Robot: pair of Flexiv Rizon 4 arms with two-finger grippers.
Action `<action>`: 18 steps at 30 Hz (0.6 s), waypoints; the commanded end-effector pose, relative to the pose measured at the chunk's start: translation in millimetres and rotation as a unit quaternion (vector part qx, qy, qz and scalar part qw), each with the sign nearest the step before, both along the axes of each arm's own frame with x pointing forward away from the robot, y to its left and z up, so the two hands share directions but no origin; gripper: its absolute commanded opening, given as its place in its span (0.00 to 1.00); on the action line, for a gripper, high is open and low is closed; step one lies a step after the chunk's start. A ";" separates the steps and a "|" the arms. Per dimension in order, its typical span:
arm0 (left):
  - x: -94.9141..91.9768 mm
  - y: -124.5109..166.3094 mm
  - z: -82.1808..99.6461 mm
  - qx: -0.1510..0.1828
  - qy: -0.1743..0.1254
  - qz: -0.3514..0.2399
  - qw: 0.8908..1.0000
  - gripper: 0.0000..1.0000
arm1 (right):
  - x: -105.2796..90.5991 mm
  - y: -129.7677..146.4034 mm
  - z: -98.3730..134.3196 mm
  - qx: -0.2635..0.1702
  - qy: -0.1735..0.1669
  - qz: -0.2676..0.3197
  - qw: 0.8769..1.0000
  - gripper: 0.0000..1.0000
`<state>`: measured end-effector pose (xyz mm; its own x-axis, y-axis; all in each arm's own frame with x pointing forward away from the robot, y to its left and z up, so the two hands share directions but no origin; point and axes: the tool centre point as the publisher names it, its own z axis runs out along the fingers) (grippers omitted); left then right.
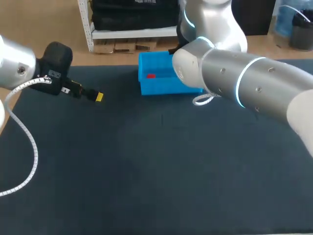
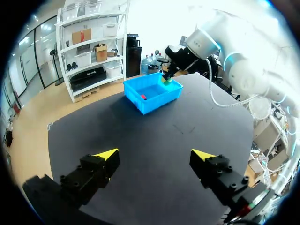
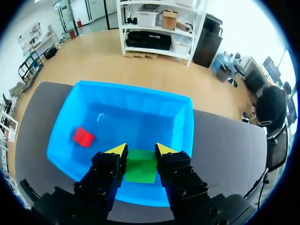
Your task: Use the left arm to pick the red cube and place it into the blue plastic box first, then use the right arm to grasp the green cube and put it into the same blue plastic box after the first action is fully finished.
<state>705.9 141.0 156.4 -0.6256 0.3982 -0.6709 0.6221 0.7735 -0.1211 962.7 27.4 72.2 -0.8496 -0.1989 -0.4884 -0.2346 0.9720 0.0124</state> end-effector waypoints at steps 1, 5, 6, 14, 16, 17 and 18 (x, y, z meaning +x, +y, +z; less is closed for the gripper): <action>1.5 -0.6 -0.6 0.000 0.001 0.000 1.000 1.00 | 36.9 8.8 4.7 -0.010 0.048 0.001 0.999 0.00; 1.5 -0.6 -0.6 0.000 0.001 0.000 1.000 1.00 | 40.9 10.2 2.0 -0.006 0.051 0.004 0.999 0.00; 1.5 -0.6 -0.6 0.000 0.001 0.000 1.000 1.00 | 41.9 10.7 1.2 -0.006 0.051 0.005 0.999 0.00; 1.5 -0.6 -0.6 0.000 0.001 0.000 1.000 1.00 | 45.3 12.9 -2.3 -0.002 0.059 0.006 0.998 1.00; 1.5 -0.6 -0.6 0.000 0.001 0.000 1.000 1.00 | 46.5 12.0 -1.4 0.000 0.062 0.006 0.998 1.00; 1.5 -0.6 -0.6 0.000 0.001 0.000 1.000 1.00 | 46.3 12.1 1.1 0.000 0.061 0.006 0.998 1.00; 1.5 -0.6 -0.6 0.000 0.001 0.000 1.000 1.00 | 45.9 12.4 3.2 0.000 0.060 0.007 0.998 1.00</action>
